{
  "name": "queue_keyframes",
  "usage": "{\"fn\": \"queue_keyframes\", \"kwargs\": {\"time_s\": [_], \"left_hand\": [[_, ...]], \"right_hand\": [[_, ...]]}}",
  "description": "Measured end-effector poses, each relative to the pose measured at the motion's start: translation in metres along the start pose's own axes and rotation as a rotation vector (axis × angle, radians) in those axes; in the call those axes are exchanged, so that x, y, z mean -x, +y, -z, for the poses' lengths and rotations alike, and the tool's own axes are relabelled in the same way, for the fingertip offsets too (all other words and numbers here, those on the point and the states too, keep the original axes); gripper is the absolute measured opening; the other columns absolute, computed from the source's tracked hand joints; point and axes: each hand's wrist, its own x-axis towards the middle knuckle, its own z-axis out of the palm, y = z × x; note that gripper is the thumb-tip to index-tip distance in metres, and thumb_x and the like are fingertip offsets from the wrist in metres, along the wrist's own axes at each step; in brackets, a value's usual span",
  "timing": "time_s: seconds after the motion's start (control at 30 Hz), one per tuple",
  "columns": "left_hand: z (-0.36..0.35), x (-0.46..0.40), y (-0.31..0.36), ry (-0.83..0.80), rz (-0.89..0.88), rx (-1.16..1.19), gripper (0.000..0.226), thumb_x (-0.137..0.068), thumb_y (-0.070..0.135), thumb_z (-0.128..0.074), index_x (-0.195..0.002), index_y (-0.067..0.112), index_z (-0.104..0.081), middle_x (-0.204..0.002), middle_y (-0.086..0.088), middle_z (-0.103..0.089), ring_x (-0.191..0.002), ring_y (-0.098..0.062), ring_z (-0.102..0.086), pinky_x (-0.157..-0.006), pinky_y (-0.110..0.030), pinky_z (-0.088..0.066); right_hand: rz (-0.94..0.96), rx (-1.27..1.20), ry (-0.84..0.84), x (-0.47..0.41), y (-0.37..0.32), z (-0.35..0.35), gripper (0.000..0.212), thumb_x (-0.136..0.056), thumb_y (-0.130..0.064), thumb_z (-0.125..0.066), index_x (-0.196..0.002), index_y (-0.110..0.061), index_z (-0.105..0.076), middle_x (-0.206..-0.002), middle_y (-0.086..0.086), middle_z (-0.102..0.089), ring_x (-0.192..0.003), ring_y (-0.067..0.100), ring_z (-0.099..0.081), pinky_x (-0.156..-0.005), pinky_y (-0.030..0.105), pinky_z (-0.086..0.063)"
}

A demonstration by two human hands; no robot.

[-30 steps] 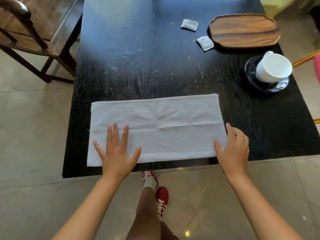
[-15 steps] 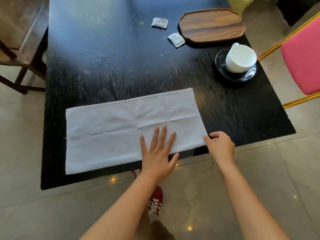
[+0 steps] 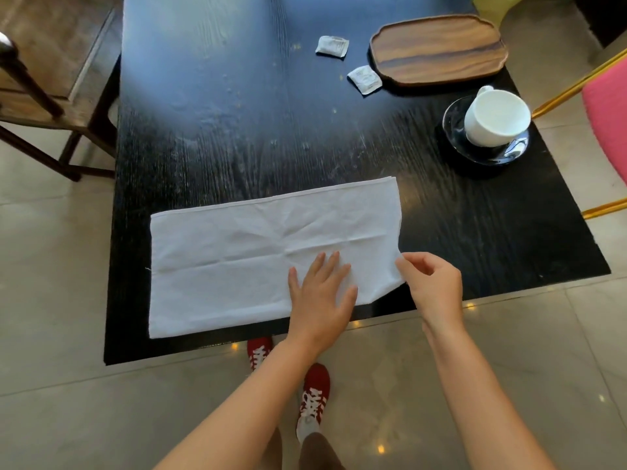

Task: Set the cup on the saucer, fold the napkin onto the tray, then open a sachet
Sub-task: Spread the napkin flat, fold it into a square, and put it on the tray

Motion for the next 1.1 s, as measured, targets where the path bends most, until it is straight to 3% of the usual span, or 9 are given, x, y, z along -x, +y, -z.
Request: {"fn": "queue_keyframes", "kwargs": {"time_s": [0.03, 0.1, 0.2, 0.4, 0.63, 0.77, 0.87, 0.97, 1.1], "left_hand": [[0.010, -0.005, 0.006, 0.064, 0.062, 0.182, 0.060, -0.085, 0.054, -0.023, -0.128, 0.025, -0.053, -0.141, 0.010, -0.045, -0.134, -0.005, -0.031, -0.114, -0.040, -0.013], [0.032, -0.022, 0.018, 0.113, 0.208, 0.524, 0.037, -0.092, 0.041, -0.040, -0.106, 0.019, -0.066, -0.109, 0.004, -0.067, -0.102, -0.006, -0.059, -0.092, -0.031, -0.041], [0.060, -0.054, 0.027, 0.086, 0.348, 0.723, 0.022, -0.091, 0.035, -0.053, -0.094, 0.017, -0.065, -0.085, 0.007, -0.066, -0.078, -0.006, -0.065, -0.080, -0.031, -0.052], [0.100, -0.073, 0.001, 0.240, 0.355, 0.673, 0.018, -0.084, 0.019, -0.064, -0.098, 0.010, -0.071, -0.092, -0.003, -0.069, -0.089, -0.017, -0.064, -0.081, -0.035, -0.056], [0.141, -0.066, -0.061, 0.306, 0.412, 0.620, 0.009, -0.078, 0.015, -0.067, -0.085, 0.014, -0.073, -0.081, -0.003, -0.071, -0.079, -0.016, -0.065, -0.077, -0.036, -0.056], [0.165, -0.050, -0.090, 0.393, 0.368, 0.653, 0.011, -0.079, 0.010, -0.066, -0.087, 0.012, -0.073, -0.082, -0.003, -0.072, -0.080, -0.013, -0.067, -0.074, -0.029, -0.056], [0.177, -0.032, -0.113, 0.408, 0.345, 0.709, 0.014, -0.083, 0.008, -0.063, -0.094, 0.010, -0.071, -0.085, 0.000, -0.071, -0.077, -0.004, -0.066, -0.069, -0.018, -0.053], [0.183, -0.023, -0.136, 0.419, 0.384, 0.731, 0.017, -0.084, 0.010, -0.064, -0.100, 0.008, -0.070, -0.087, 0.002, -0.069, -0.072, 0.005, -0.064, -0.062, -0.010, -0.050], [0.184, -0.016, -0.162, 0.449, 0.425, 0.600, 0.014, -0.082, 0.011, -0.066, -0.094, 0.011, -0.072, -0.087, -0.001, -0.071, -0.081, -0.009, -0.067, -0.074, -0.025, -0.055]], "right_hand": [[0.036, 0.019, -0.028, 0.004, -0.006, -0.006, 0.005, -0.084, -0.018, -0.064, -0.082, -0.021, -0.068, -0.081, -0.006, -0.069, -0.081, 0.009, -0.063, -0.067, 0.023, -0.049], [0.102, 0.066, -0.093, 0.013, -0.019, -0.019, 0.004, -0.085, -0.021, -0.065, -0.084, -0.019, -0.069, -0.080, -0.006, -0.068, -0.079, 0.007, -0.062, -0.065, 0.021, -0.049], [0.186, 0.136, -0.174, 0.027, -0.032, -0.041, 0.011, -0.085, -0.025, -0.065, -0.087, -0.016, -0.070, -0.078, -0.004, -0.068, -0.076, 0.009, -0.062, -0.066, 0.022, -0.051], [0.294, 0.264, -0.253, 0.049, -0.048, -0.081, 0.007, -0.084, -0.024, -0.064, -0.078, -0.021, -0.068, -0.074, -0.010, -0.065, -0.072, 0.008, -0.058, -0.067, 0.019, -0.047], [0.415, 0.370, -0.377, 0.077, -0.058, -0.139, 0.005, -0.084, -0.024, -0.063, -0.084, -0.020, -0.067, -0.079, -0.010, -0.060, -0.073, 0.007, -0.055, -0.085, 0.042, -0.049], [0.497, 0.390, -0.410, 0.091, -0.059, -0.167, 0.005, -0.083, -0.024, -0.065, -0.086, -0.020, -0.068, -0.079, -0.007, -0.062, -0.072, 0.009, -0.057, -0.082, 0.046, -0.050], [0.606, 0.422, -0.427, 0.104, -0.058, -0.184, 0.005, -0.081, -0.021, -0.066, -0.084, -0.021, -0.069, -0.075, -0.008, -0.065, -0.068, 0.007, -0.057, -0.078, 0.039, -0.049], [0.655, 0.495, -0.481, 0.116, -0.051, -0.200, 0.010, -0.081, -0.021, -0.065, -0.090, -0.023, -0.070, -0.075, -0.008, -0.065, -0.069, 0.005, -0.055, -0.079, 0.020, -0.033], [0.653, 0.541, -0.534, 0.127, -0.044, -0.217, 0.014, -0.081, -0.022, -0.062, -0.093, -0.021, -0.070, -0.075, -0.007, -0.064, -0.070, 0.009, -0.056, -0.080, 0.013, -0.023]]}}
